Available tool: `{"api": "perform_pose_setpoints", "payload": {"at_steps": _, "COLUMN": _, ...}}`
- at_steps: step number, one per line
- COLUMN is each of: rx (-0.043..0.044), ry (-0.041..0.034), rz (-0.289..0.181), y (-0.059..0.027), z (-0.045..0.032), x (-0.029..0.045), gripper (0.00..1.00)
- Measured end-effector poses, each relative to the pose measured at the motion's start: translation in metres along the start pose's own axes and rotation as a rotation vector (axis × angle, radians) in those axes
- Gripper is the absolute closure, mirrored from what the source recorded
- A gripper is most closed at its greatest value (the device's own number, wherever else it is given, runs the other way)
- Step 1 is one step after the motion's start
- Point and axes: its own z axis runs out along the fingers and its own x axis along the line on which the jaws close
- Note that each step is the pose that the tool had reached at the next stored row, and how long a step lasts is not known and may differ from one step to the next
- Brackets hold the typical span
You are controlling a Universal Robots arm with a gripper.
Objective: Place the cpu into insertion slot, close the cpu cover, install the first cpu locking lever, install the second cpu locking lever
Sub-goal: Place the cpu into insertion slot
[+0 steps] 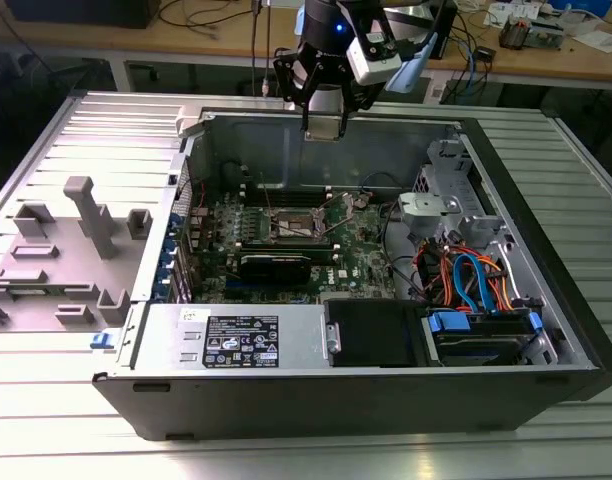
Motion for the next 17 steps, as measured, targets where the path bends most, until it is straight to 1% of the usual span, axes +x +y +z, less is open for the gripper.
{"api": "perform_pose_setpoints", "payload": {"at_steps": 8, "rx": -0.0007, "ry": -0.0032, "rz": 0.039, "y": -0.001, "z": 0.0, "x": -0.0001, "gripper": 0.46}}
{"api": "perform_pose_setpoints", "payload": {"at_steps": 17, "rx": -0.0008, "ry": -0.0035, "rz": 0.042, "y": -0.001, "z": 0.0, "x": -0.0001, "gripper": 0.46}}
